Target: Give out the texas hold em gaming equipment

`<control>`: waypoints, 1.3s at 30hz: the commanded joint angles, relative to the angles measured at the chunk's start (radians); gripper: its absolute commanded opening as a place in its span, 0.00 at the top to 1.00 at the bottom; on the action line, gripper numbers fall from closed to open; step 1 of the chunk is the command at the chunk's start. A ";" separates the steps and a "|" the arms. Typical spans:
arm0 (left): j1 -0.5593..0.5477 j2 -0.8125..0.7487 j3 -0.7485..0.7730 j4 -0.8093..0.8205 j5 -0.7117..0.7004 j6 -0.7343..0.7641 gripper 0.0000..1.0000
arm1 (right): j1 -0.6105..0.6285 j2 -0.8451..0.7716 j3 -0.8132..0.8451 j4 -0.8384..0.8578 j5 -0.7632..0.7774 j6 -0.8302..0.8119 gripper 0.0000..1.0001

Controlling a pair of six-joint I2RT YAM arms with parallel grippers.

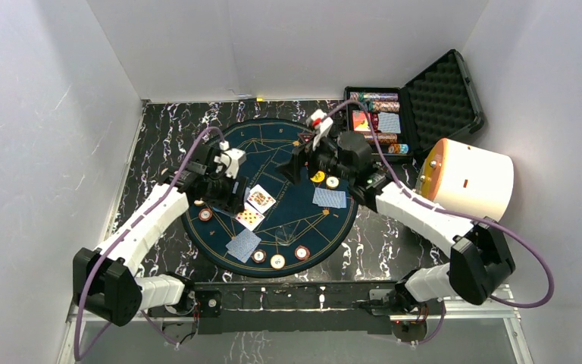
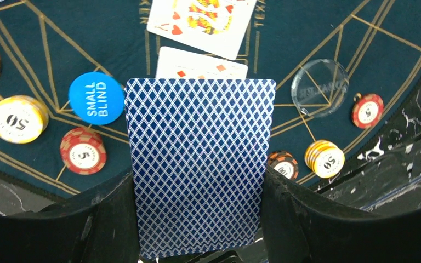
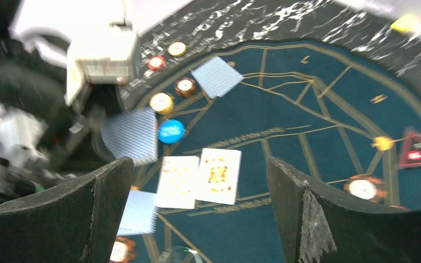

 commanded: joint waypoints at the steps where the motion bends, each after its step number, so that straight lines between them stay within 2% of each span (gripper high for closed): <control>1: -0.100 -0.005 0.047 0.012 -0.012 0.067 1.00 | -0.062 0.114 0.172 -0.156 -0.146 0.477 0.02; 3: -0.138 -0.011 0.046 0.019 -0.044 0.081 1.00 | -0.103 0.202 0.246 -0.219 -0.290 0.571 0.02; 4: -0.151 -0.015 0.044 0.026 -0.052 0.083 1.00 | -0.118 0.240 0.254 -0.185 -0.391 0.624 0.02; 6: -0.162 -0.022 0.041 0.039 -0.046 0.087 1.00 | -0.134 0.317 0.237 -0.042 -0.561 0.740 0.10; 14: -0.184 -0.031 0.036 0.043 -0.053 0.087 1.00 | -0.107 0.464 0.229 0.158 -0.738 0.879 0.12; 17: -0.188 -0.032 0.035 0.048 -0.052 0.086 1.00 | -0.085 0.507 0.234 0.233 -0.751 0.931 0.12; 23: -0.194 -0.034 0.039 0.049 -0.054 0.083 1.00 | -0.044 0.592 0.306 0.208 -0.753 0.938 0.18; 33: -0.197 -0.040 0.035 0.050 -0.056 0.076 1.00 | -0.004 0.655 0.421 -0.044 -0.713 0.769 0.25; 39: -0.198 -0.047 0.030 0.052 -0.056 0.073 1.00 | -0.004 0.656 0.457 -0.187 -0.706 0.662 0.35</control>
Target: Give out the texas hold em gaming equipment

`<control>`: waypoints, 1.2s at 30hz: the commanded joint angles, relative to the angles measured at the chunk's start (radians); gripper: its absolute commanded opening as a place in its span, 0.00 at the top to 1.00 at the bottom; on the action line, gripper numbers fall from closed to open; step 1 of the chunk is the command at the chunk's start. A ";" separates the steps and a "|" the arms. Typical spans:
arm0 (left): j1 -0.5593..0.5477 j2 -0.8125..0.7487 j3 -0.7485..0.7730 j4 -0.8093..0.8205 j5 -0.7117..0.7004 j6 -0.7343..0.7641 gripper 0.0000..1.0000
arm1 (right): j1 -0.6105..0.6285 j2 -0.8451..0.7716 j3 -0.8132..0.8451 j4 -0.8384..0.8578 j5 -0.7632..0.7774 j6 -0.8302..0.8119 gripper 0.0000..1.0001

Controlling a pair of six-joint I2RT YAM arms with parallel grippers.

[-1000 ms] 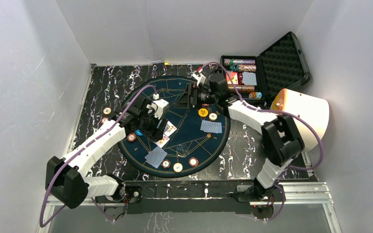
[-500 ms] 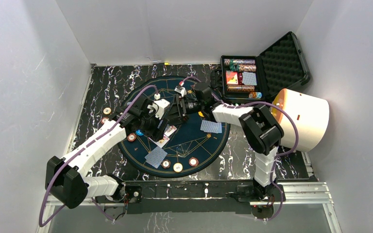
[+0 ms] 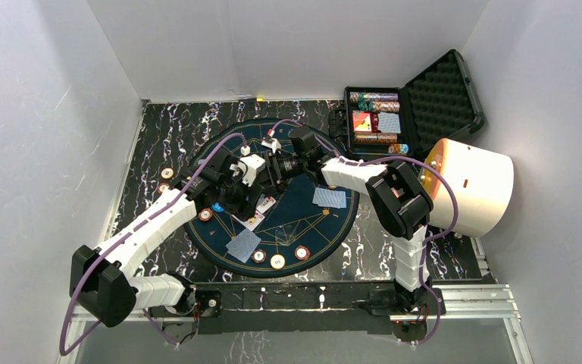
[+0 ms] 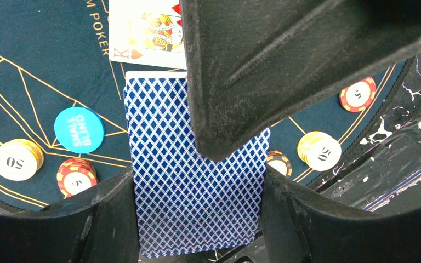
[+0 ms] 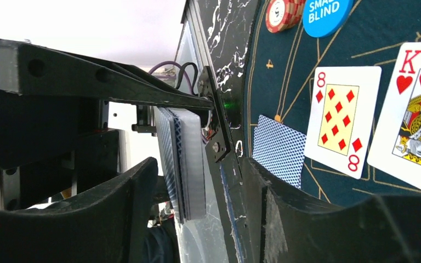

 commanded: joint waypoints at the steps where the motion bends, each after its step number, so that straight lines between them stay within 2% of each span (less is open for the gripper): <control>1: -0.007 -0.041 0.026 0.013 0.001 -0.002 1.00 | 0.000 -0.002 0.064 -0.121 0.012 -0.110 0.36; 7: -0.006 -0.047 0.024 0.012 -0.001 -0.004 1.00 | -0.011 -0.004 0.083 -0.156 0.021 -0.141 0.48; 22: -0.005 -0.034 0.022 0.005 0.010 -0.014 1.00 | -0.032 -0.024 0.149 -0.257 0.037 -0.219 0.47; 29: -0.005 -0.030 0.021 0.003 0.014 -0.015 1.00 | -0.051 -0.044 0.143 -0.283 0.026 -0.256 0.44; 36: -0.007 -0.026 0.019 0.004 0.020 -0.019 1.00 | -0.057 -0.071 0.122 -0.280 0.010 -0.276 0.46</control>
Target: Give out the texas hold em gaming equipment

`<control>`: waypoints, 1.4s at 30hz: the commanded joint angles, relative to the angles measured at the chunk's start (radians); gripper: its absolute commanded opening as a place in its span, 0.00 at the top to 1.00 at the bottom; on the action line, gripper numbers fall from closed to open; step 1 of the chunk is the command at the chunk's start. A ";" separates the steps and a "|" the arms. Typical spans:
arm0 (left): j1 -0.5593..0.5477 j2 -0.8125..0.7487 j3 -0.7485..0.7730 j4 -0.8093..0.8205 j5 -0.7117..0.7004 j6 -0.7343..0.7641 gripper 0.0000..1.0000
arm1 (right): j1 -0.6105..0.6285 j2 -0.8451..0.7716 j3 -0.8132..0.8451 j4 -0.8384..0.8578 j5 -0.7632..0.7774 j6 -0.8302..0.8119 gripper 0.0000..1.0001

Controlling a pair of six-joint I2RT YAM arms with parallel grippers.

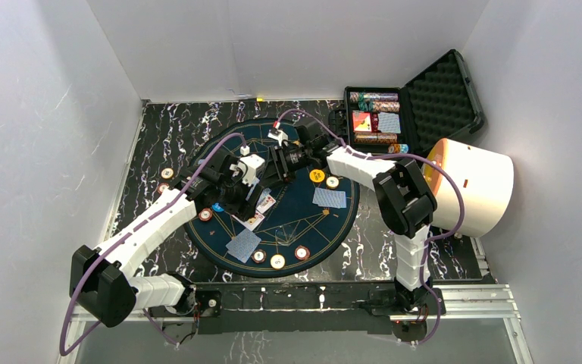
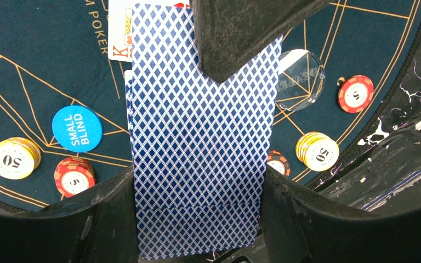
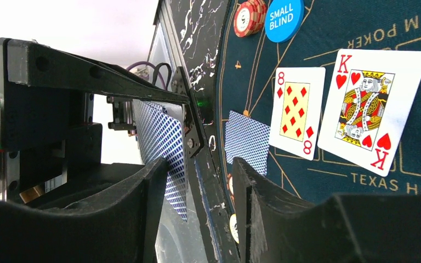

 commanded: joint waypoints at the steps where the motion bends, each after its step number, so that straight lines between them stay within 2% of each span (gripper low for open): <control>1: -0.007 -0.023 0.019 0.006 0.020 -0.007 1.00 | -0.007 -0.071 0.013 0.009 -0.024 -0.035 0.46; 7: -0.006 -0.023 0.017 0.005 0.023 -0.011 1.00 | -0.008 -0.092 0.005 0.014 -0.020 -0.036 0.51; 13: -0.006 -0.028 0.015 0.005 0.023 -0.016 1.00 | -0.009 -0.095 0.001 0.013 -0.031 -0.029 0.68; 18: -0.006 -0.030 0.013 0.004 0.022 -0.022 1.00 | -0.013 -0.102 -0.004 0.015 -0.023 -0.023 0.74; 24: -0.006 -0.039 0.000 0.008 0.007 -0.046 1.00 | -0.039 -0.135 -0.019 0.017 -0.009 -0.018 0.91; 26: -0.006 -0.039 -0.006 0.006 -0.004 -0.057 1.00 | -0.050 -0.153 -0.018 0.015 -0.003 -0.018 1.00; 29: -0.004 -0.043 -0.013 0.001 -0.038 -0.079 1.00 | -0.069 -0.188 -0.021 0.013 0.007 -0.035 1.00; 32: 0.001 -0.050 -0.010 -0.011 -0.078 -0.106 1.00 | -0.095 -0.243 -0.018 -0.056 0.087 -0.148 1.00; 35: 0.029 -0.058 -0.002 -0.025 -0.104 -0.144 1.00 | -0.103 -0.328 -0.027 -0.132 0.265 -0.373 1.00; 36: 0.047 -0.062 -0.001 -0.030 -0.105 -0.155 1.00 | -0.103 -0.360 -0.063 -0.108 0.313 -0.447 1.00; 39: 0.107 -0.069 0.011 -0.056 -0.104 -0.176 1.00 | -0.098 -0.459 -0.264 0.146 0.404 -0.632 1.00; 42: 0.167 -0.087 0.024 -0.067 -0.087 -0.170 1.00 | -0.080 -0.511 -0.360 0.293 0.444 -0.933 1.00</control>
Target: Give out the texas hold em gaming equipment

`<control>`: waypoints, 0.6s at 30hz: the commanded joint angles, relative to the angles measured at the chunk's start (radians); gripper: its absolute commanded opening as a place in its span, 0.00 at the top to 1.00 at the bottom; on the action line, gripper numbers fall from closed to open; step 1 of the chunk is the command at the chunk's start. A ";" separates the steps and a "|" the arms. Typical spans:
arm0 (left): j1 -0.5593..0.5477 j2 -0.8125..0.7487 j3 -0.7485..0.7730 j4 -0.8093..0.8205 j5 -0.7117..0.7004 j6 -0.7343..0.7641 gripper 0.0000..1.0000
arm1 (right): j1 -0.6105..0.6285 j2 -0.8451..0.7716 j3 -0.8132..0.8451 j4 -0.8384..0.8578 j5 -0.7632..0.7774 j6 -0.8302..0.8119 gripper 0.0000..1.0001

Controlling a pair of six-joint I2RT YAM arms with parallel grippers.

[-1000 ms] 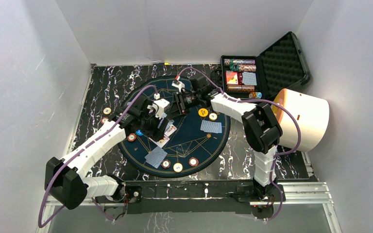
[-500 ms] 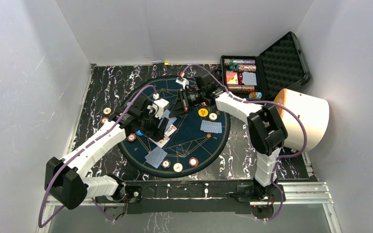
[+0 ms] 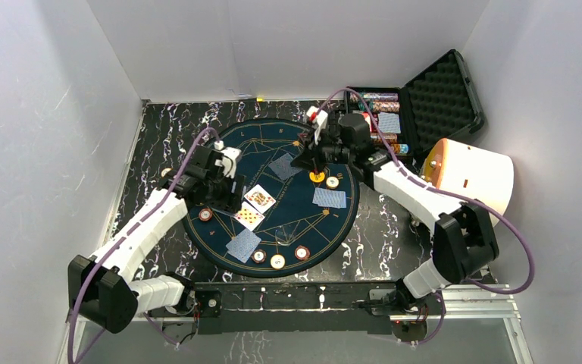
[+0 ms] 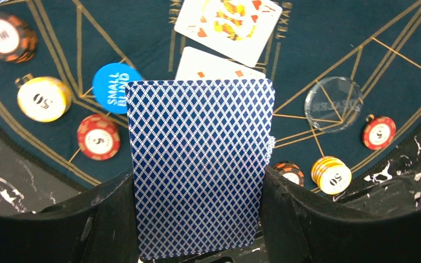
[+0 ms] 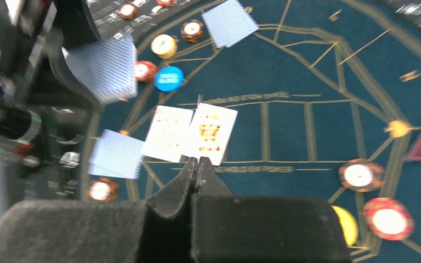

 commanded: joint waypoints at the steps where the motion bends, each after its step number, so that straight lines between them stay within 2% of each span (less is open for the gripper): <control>1: 0.076 -0.059 0.041 -0.039 -0.004 -0.018 1.00 | 0.028 -0.059 -0.118 0.239 0.089 -0.569 1.00; 2: 0.082 -0.064 0.045 -0.039 -0.001 -0.013 1.00 | 0.028 -0.062 -0.126 0.167 -0.002 -0.811 1.00; 3: 0.085 -0.069 0.046 -0.035 0.004 -0.012 1.00 | 0.028 -0.069 -0.152 0.048 -0.088 -1.200 1.00; 4: 0.087 -0.072 0.046 -0.028 0.007 -0.012 1.00 | 0.028 -0.071 -0.216 0.138 -0.109 -1.383 1.00; 5: 0.087 -0.071 0.046 -0.026 0.010 -0.012 1.00 | 0.029 -0.052 -0.271 0.313 -0.110 -1.386 1.00; 6: 0.088 -0.072 0.046 -0.023 0.014 -0.012 1.00 | 0.025 -0.030 -0.290 0.356 -0.130 -1.458 1.00; 9: 0.091 -0.071 0.048 -0.015 0.027 -0.006 1.00 | 0.060 0.074 -0.211 0.181 -0.122 -1.808 1.00; 11: 0.092 -0.080 0.044 0.001 0.033 -0.006 1.00 | 0.091 0.123 -0.197 0.186 -0.114 -1.865 1.00; 13: 0.093 -0.074 0.047 -0.001 0.025 -0.004 1.00 | 0.121 0.173 -0.165 0.129 -0.041 -1.976 1.00; 18: 0.095 -0.069 0.034 0.008 0.047 0.007 1.00 | 0.128 0.282 -0.169 0.245 0.017 -2.062 1.00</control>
